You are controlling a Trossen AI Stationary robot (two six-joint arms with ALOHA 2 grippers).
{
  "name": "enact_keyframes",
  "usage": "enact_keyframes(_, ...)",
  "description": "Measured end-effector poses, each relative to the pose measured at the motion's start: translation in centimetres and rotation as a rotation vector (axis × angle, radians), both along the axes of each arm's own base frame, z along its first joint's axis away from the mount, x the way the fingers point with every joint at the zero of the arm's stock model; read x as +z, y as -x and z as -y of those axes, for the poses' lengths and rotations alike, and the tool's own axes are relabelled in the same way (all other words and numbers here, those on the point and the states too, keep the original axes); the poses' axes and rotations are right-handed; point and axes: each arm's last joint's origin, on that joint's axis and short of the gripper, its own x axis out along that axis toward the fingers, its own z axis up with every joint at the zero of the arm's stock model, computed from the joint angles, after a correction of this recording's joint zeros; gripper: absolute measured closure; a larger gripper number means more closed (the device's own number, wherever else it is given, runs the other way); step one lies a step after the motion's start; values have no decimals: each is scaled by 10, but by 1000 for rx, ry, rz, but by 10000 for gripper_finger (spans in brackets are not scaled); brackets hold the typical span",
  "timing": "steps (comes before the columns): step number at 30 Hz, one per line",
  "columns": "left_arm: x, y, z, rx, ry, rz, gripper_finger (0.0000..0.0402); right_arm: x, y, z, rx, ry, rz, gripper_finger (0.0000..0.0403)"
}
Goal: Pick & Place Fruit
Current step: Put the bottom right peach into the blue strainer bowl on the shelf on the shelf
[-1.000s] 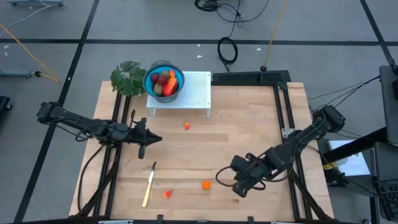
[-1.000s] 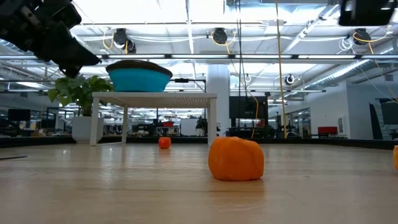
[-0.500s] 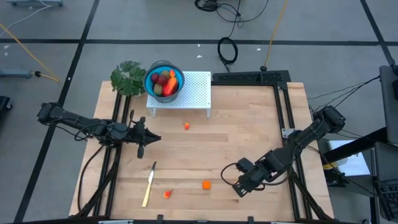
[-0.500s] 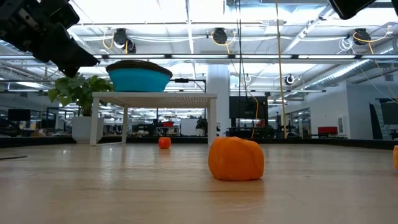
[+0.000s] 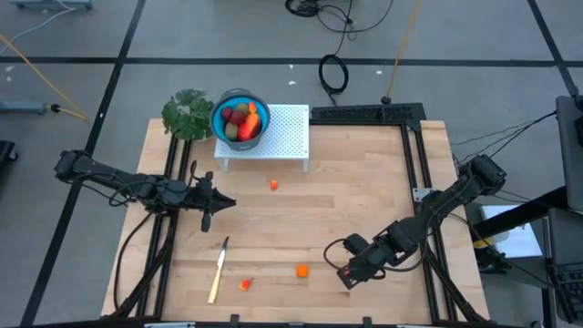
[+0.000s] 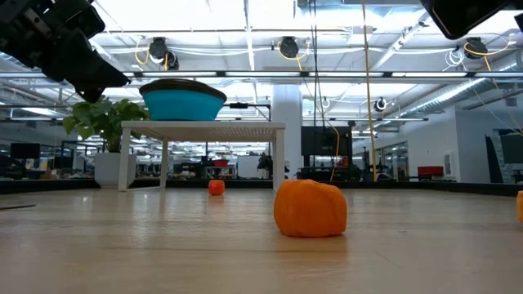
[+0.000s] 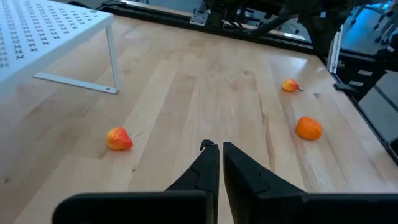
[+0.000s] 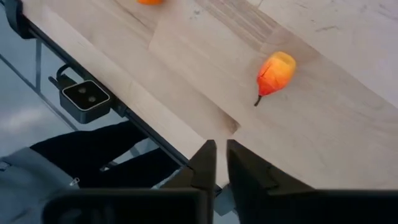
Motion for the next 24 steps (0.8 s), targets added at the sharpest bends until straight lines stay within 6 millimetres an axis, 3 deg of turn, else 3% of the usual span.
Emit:
enact_keyframes(11, 0, 0, 0, 3, 8, 1, 380, -16, 6, 4, -52, 7, -62, 248)
enact_keyframes(24, 0, 0, 0, 3, 8, 1, 380, -14, 4, 5, -32, -2, -24, 233)
